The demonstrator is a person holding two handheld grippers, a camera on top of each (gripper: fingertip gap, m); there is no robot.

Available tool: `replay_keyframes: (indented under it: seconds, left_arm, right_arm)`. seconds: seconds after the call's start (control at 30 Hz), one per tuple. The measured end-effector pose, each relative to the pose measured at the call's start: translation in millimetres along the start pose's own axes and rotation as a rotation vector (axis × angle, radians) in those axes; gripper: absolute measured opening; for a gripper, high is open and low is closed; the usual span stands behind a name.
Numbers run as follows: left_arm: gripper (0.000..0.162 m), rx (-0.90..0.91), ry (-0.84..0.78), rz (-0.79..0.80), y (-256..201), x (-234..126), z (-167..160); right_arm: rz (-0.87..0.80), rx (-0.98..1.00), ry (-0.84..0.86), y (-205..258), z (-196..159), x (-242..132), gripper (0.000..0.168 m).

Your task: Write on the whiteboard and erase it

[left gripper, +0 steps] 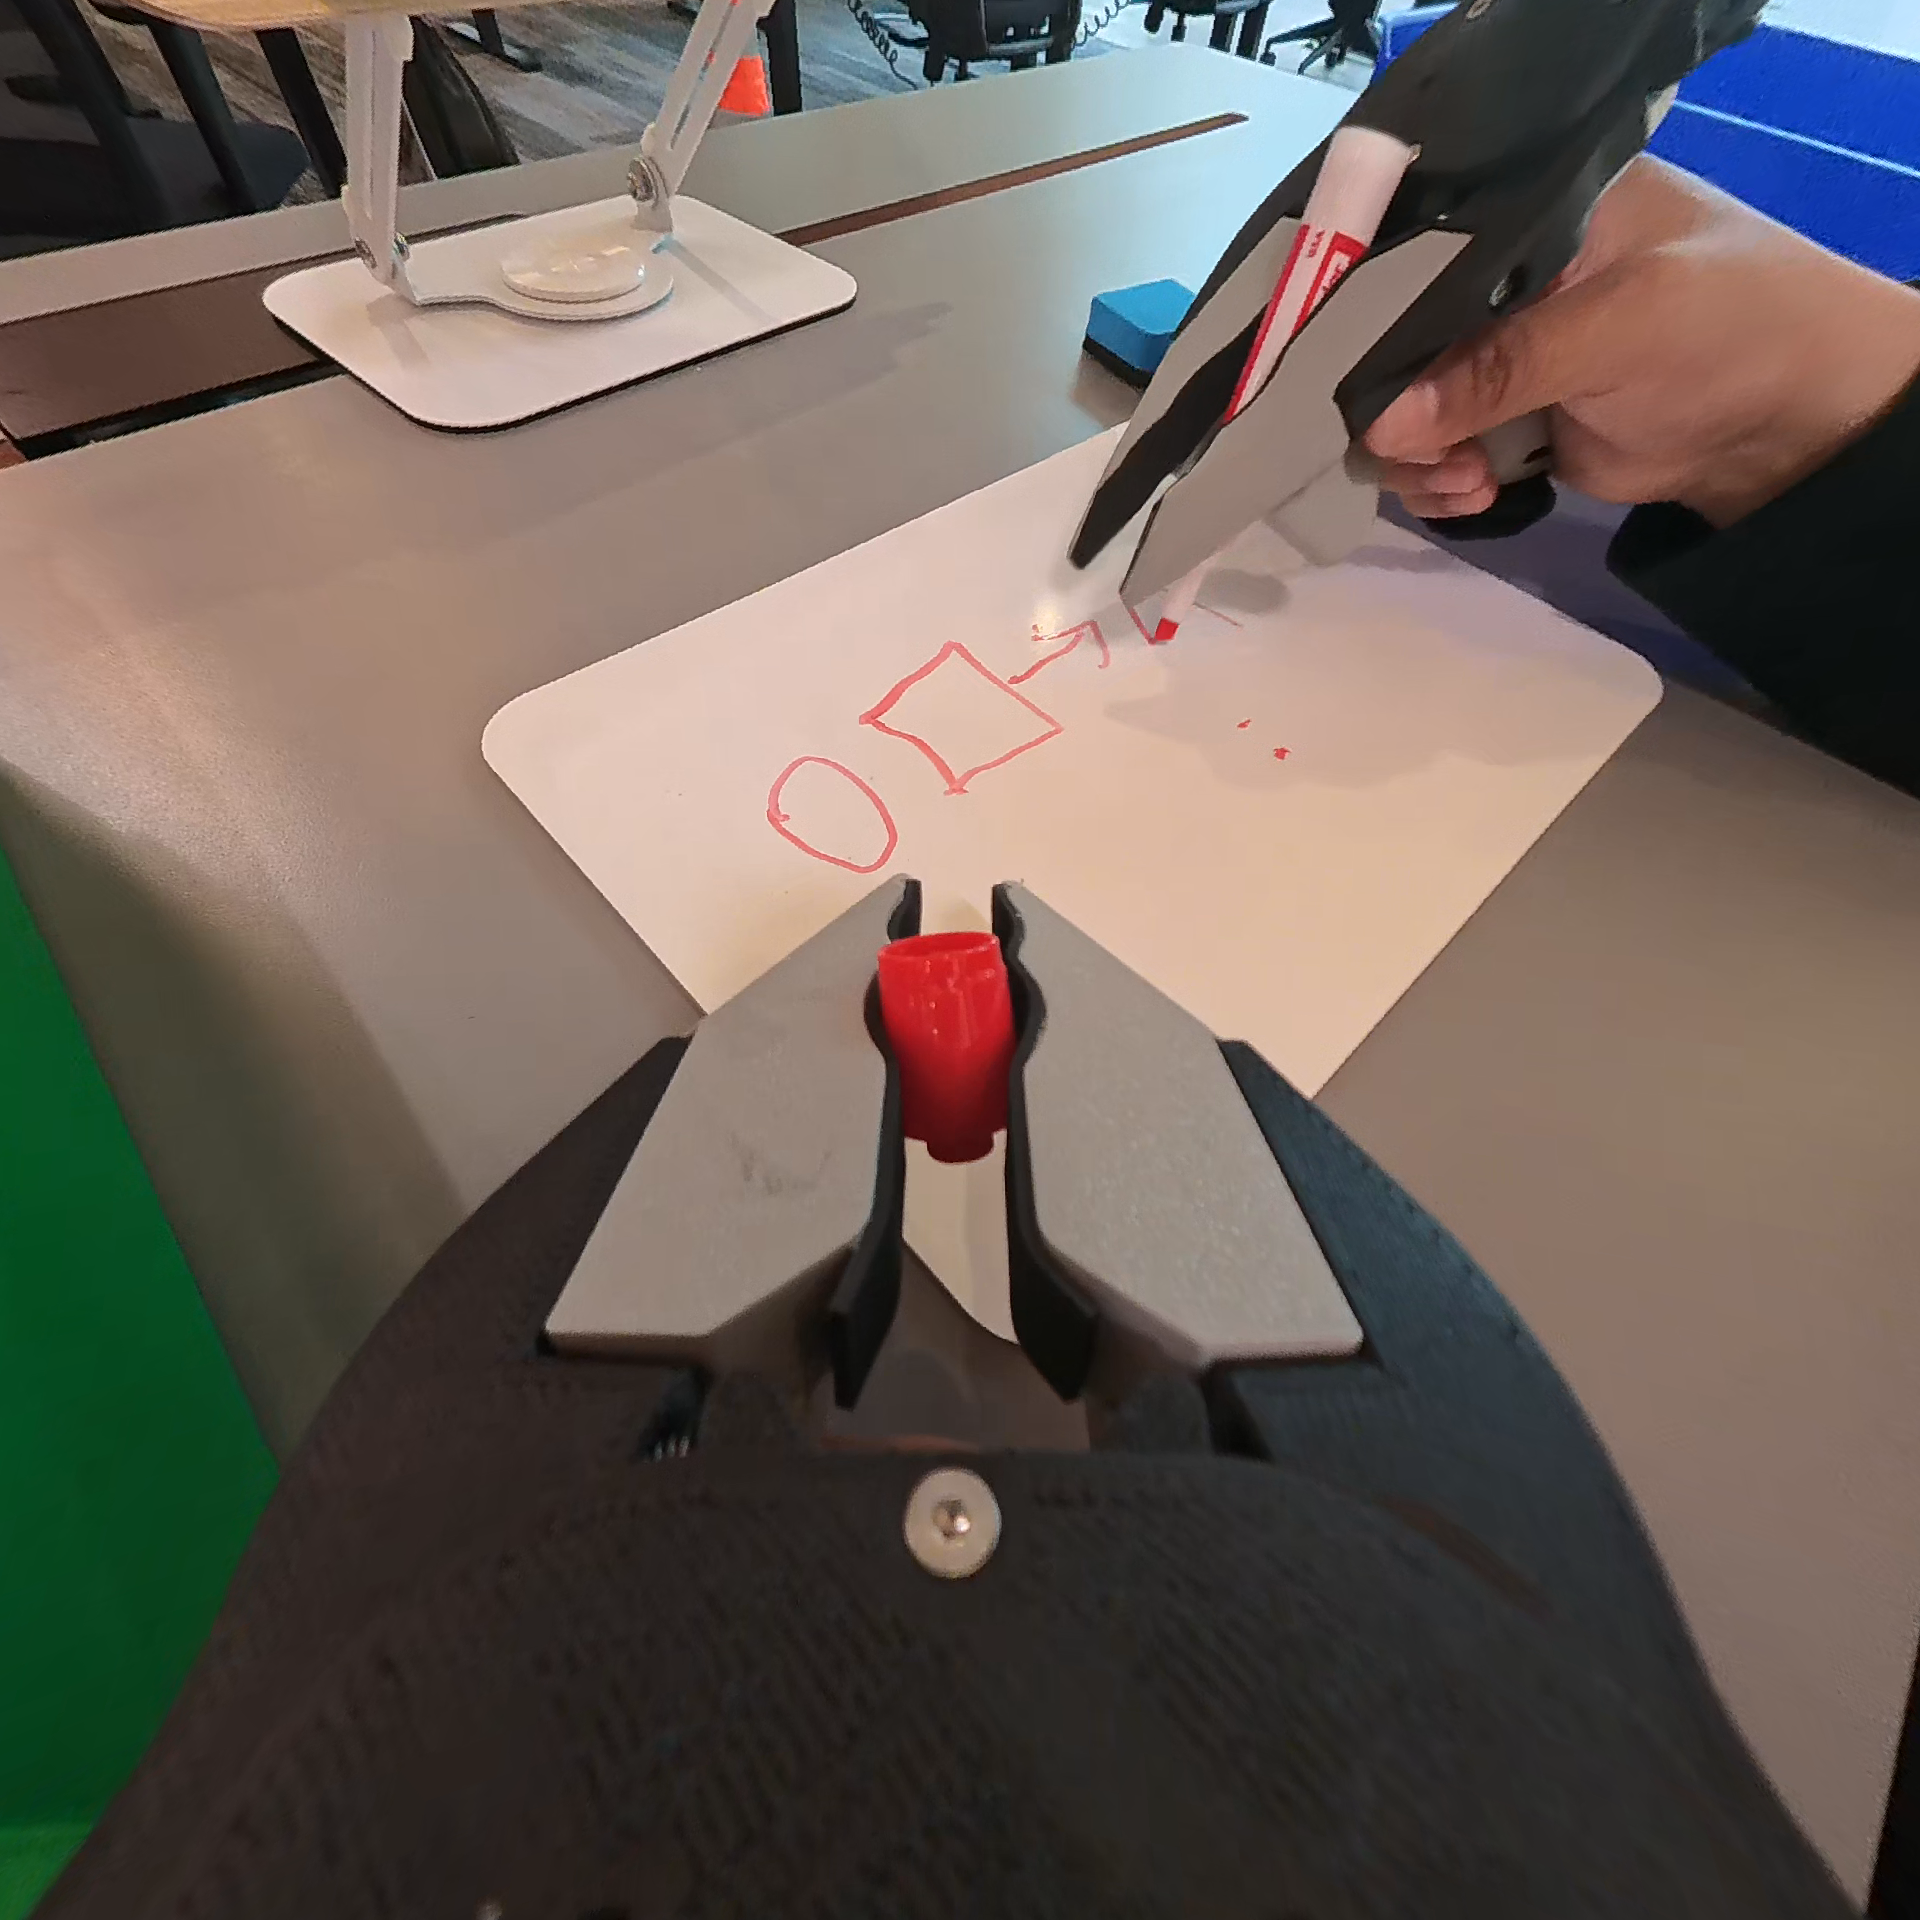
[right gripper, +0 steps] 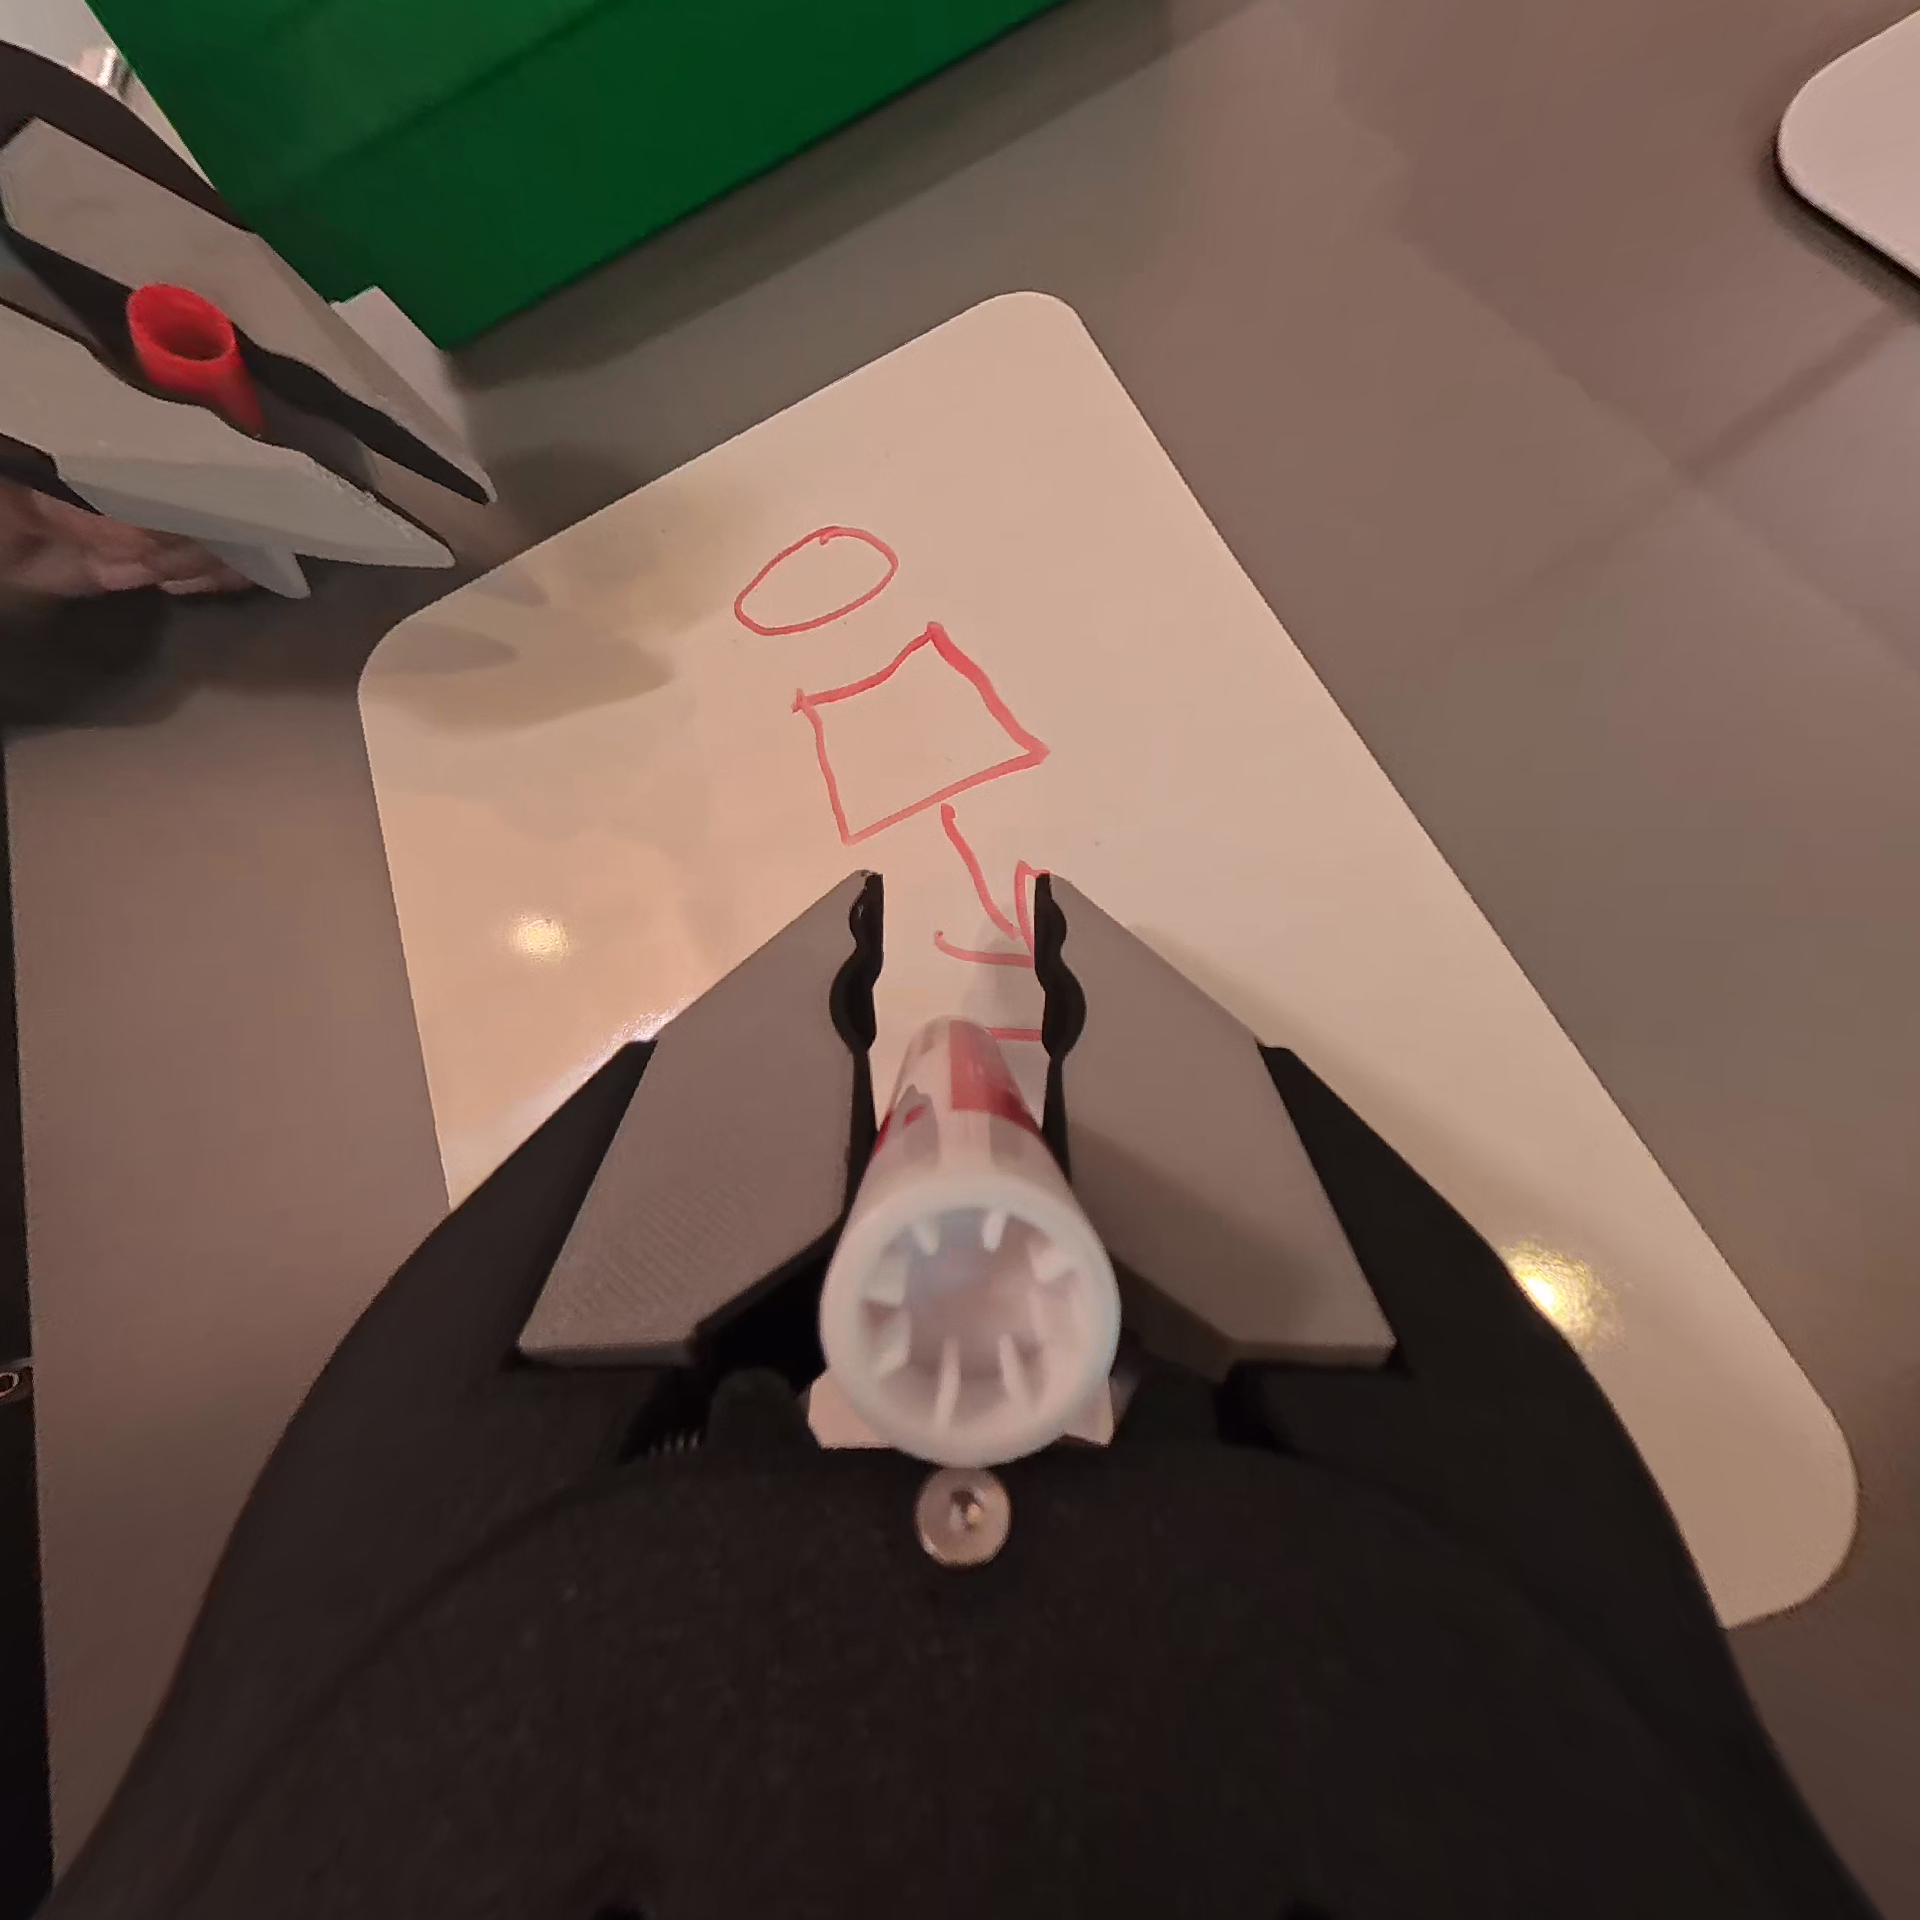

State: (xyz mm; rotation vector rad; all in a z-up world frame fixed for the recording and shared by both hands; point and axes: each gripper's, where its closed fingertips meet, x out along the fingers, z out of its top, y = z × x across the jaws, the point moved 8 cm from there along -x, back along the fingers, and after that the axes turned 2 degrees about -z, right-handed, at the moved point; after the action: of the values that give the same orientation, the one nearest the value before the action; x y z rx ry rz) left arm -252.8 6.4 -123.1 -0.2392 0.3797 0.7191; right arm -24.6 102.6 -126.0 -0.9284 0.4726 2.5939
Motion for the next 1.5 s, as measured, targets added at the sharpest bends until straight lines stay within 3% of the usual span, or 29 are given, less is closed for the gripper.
replay_keyframes:
  seconds: [0.23, 0.57, 0.67, 0.87, 1.1, 1.17, 1.3, 1.4, 1.5]
  left_arm:
    - [0.011, 0.001, 0.003, 0.002, 0, 0, 0]
    - [0.011, 0.003, 0.003, 0.002, 0, 1, 0]
    - [0.011, 0.002, 0.001, 0.002, 0, 0, 0]
    - [0.011, 0.007, 0.003, 0.003, 0, 1, 0]
    - [0.011, 0.015, 0.005, -0.004, -1, 1, 0]
    - [0.011, 0.026, 0.005, -0.013, -3, 1, 0]
    - [0.011, 0.08, 0.002, -0.052, -10, 2, 0]
    - [0.011, 0.134, 0.012, -0.062, -17, 4, 0]
    - [0.011, 0.196, 0.02, -0.048, -23, 5, 0]
  right_arm:
    - [-0.006, 0.004, 0.024, 1, -1, 4, 0.027]
    - [0.044, 0.137, 0.101, -16, -18, -21, 0.027]
    - [0.088, 0.149, 0.009, -13, -9, -26, 0.027]
    - [-0.056, 0.118, -0.155, -22, 6, -45, 0.027]
    - [-0.049, 0.066, -0.33, -14, 20, -60, 0.028]
    - [0.051, 0.052, -0.364, -4, 24, -57, 0.027]
    - [0.463, -0.064, -0.418, 42, 33, -43, 0.027]
    - [0.554, -0.214, -0.398, 72, 31, -26, 0.027]
    - [0.599, -0.209, -0.43, 83, 32, -14, 0.027]
